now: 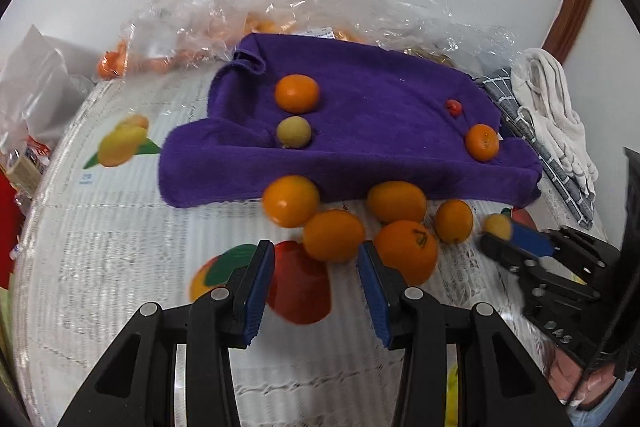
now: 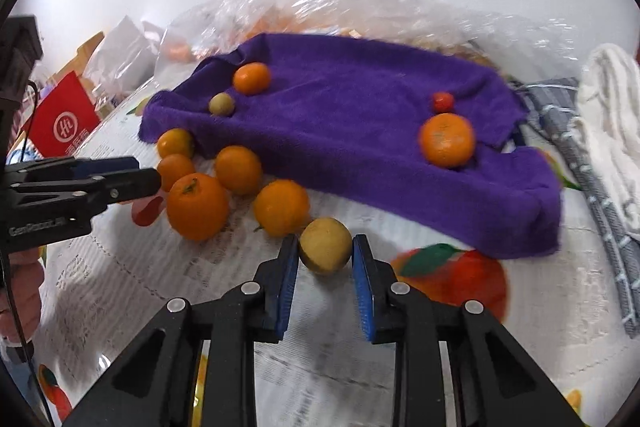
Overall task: Organize fruits
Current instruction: 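Grasp the small yellow fruit on the cloth with the right gripper, then grasp a mandarin orange beside the purple towel with the left gripper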
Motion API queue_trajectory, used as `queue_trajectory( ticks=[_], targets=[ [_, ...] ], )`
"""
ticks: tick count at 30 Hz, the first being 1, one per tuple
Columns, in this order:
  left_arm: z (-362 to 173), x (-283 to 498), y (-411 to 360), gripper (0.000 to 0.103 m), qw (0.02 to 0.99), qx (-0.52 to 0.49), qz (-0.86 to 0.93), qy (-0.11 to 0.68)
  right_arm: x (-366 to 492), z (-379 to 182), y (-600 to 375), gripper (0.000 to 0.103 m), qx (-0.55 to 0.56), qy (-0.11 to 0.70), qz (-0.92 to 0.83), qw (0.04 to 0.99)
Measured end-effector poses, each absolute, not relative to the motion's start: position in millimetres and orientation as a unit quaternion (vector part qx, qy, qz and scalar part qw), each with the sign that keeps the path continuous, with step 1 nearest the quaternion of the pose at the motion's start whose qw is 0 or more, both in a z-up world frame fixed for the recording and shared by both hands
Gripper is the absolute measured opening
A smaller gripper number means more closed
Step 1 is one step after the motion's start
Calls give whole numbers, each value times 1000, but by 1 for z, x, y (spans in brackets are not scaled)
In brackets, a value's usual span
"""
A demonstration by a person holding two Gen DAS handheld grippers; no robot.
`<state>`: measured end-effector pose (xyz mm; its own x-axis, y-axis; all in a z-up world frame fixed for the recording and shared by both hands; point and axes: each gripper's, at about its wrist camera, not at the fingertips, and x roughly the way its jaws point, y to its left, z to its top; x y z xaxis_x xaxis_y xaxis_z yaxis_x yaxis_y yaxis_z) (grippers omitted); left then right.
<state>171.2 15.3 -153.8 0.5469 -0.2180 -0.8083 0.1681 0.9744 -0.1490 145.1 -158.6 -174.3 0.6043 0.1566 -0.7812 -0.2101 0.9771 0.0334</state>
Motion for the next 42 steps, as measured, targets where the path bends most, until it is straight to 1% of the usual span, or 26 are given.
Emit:
queue_trajectory(
  ticks=[4, 7, 9, 13, 14, 15, 20, 23, 29, 32, 34, 38, 40, 42],
  targets=[
    [-163, 178, 12, 41, 880, -53, -112, 459, 145, -165, -184, 27, -12, 419, 69, 905],
    [-166, 179, 10, 41, 884, -62, -115, 448, 149, -167, -201, 27, 11, 425, 51, 904],
    [-168, 179, 10, 43, 887, -64, -115, 443, 153, -171, -209, 27, 33, 434, 50, 899],
    [-169, 181, 14, 43, 885, -78, -121, 442, 158, -177, -211, 27, 36, 445, 49, 893],
    [-168, 181, 16, 41, 884, -82, -124, 443, 159, -178, -210, 27, 33, 449, 49, 892],
    [-168, 182, 17, 35, 882, -89, -131, 444, 161, -181, -208, 27, 29, 454, 49, 889],
    [-161, 174, 28, 35, 887, -88, -124, 435, 161, -184, -198, 27, 1, 454, 41, 890],
    [-154, 164, 38, 30, 897, -81, -111, 420, 160, -184, -198, 28, -2, 452, 41, 891],
    [-158, 166, 37, 35, 889, -78, -122, 435, 162, -185, -201, 28, 8, 451, 46, 891],
    [-164, 167, 27, 40, 881, -67, -136, 448, 162, -185, -199, 28, 0, 451, 43, 891],
    [-169, 167, 20, 41, 876, -61, -142, 457, 162, -184, -199, 28, 0, 451, 43, 891],
    [-168, 165, 11, 41, 889, -35, -123, 440, 162, -185, -202, 28, 5, 450, 46, 892],
    [-169, 168, 9, 38, 888, -39, -122, 441, 162, -184, -203, 27, 8, 450, 47, 892],
    [-171, 170, 6, 30, 889, -34, -128, 439, 162, -184, -202, 27, 8, 450, 44, 892]
  ],
)
